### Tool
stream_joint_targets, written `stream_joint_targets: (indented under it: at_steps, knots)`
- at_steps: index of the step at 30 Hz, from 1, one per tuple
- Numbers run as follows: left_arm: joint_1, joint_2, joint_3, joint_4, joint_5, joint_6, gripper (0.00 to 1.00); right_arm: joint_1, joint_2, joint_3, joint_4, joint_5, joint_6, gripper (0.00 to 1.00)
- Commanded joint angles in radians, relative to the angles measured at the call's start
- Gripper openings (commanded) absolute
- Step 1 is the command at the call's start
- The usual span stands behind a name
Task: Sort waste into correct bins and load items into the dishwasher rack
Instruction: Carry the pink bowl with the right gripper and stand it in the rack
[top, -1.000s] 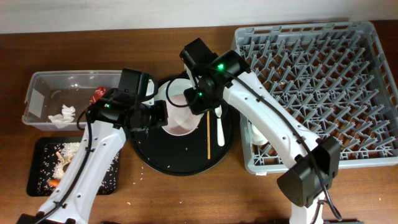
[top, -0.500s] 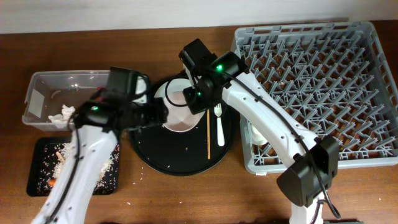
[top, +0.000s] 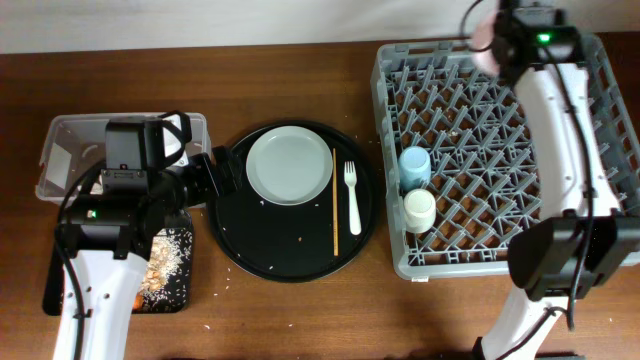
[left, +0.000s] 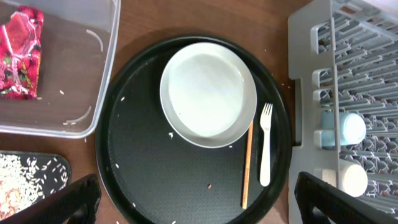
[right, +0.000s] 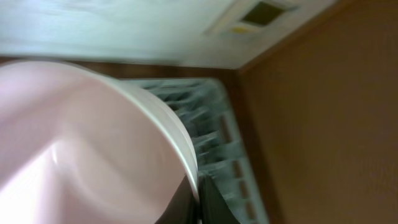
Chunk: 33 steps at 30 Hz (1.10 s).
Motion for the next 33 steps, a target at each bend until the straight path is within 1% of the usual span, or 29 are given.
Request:
stream_joint_targets:
  at_steps: [1,3,4,6,7,10,12,14,17,21,26,33]
  knots:
    - [0.006,-0.01,0.022,0.002,0.008,0.009,0.99,-0.071,0.004,0.002,0.15,0.049,-0.246,0.04]
    - [0.006,-0.01,0.022,0.002,0.008,0.009,0.99,-0.105,0.036,-0.007,0.224,0.064,-0.357,0.04]
    - [0.006,-0.01,0.022,0.002,0.008,0.009,0.99,-0.109,0.057,-0.008,0.227,0.066,-0.391,0.04]
    - [0.006,-0.01,0.022,0.002,0.008,0.009,0.99,-0.111,0.117,-0.008,0.293,0.23,-0.439,0.04]
    - [0.006,-0.01,0.022,0.002,0.008,0.009,0.99,-0.111,0.146,-0.008,0.301,0.261,-0.469,0.04]
    - [0.006,-0.01,0.022,0.002,0.008,0.009,0.99,-0.098,0.187,-0.048,0.301,0.307,-0.46,0.04]
    - [0.006,-0.01,0.022,0.002,0.008,0.009,0.99,-0.084,0.196,-0.128,0.297,0.319,-0.412,0.04]
    - [0.006,-0.01,0.022,0.002,0.008,0.009,0.99,-0.06,0.196,-0.193,0.323,0.311,-0.403,0.04]
    - [0.006,-0.01,0.022,0.002,0.008,0.009,0.99,-0.05,0.196,-0.293,0.335,0.306,-0.344,0.04]
    - [0.006,-0.01,0.022,0.002,0.008,0.009,0.99,-0.02,0.196,-0.3,0.334,0.318,-0.341,0.04]
    - [0.006,-0.01,0.022,0.002,0.008,0.009,0.99,0.061,0.196,-0.3,0.319,0.352,-0.353,0.04]
    - [0.006,-0.01,0.022,0.002,0.008,0.009,0.99,0.073,0.195,-0.3,0.309,0.351,-0.36,0.04]
